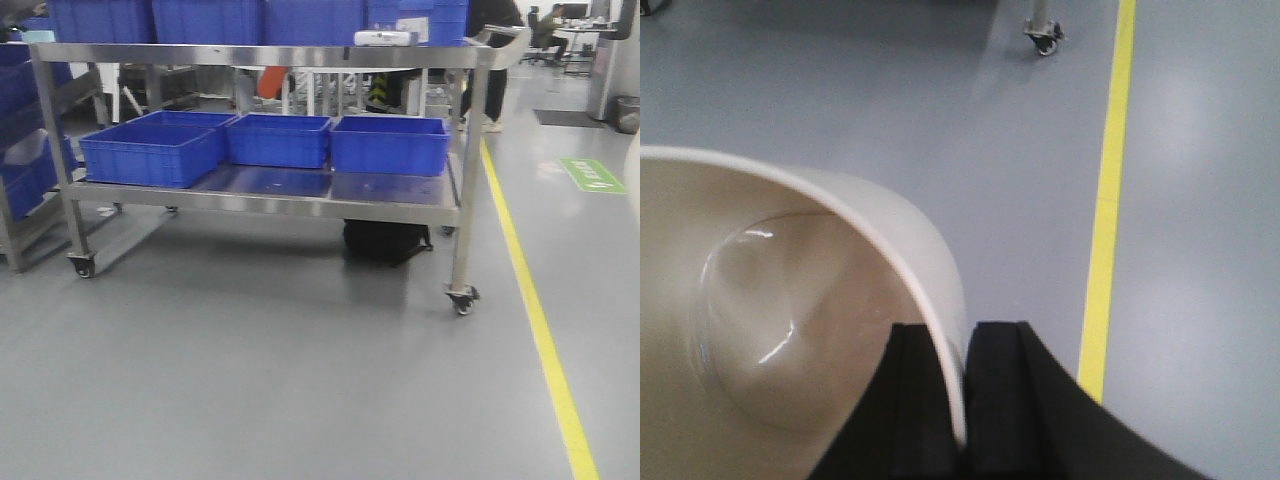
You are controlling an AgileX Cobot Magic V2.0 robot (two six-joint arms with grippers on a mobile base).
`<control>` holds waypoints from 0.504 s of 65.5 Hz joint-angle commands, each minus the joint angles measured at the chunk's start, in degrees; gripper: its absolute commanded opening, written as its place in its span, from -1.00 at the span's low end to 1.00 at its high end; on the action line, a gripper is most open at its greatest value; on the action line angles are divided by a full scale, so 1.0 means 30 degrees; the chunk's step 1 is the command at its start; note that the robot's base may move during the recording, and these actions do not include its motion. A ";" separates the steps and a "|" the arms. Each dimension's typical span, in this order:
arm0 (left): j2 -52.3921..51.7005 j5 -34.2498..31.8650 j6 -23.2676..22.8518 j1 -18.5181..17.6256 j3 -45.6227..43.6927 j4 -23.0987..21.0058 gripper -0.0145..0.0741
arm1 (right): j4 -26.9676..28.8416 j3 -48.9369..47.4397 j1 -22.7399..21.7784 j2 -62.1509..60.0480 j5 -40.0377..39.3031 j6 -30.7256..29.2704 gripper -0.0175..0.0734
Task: Move white bin to right shelf second layer
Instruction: 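Drive the base past the cart of blue crates carrying the bin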
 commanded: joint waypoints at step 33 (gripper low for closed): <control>-0.0307 -0.1645 -0.0058 -0.0030 0.0702 0.0000 -0.48 | 0.0042 -0.0549 -0.0119 0.0062 -0.1695 -0.0128 -0.51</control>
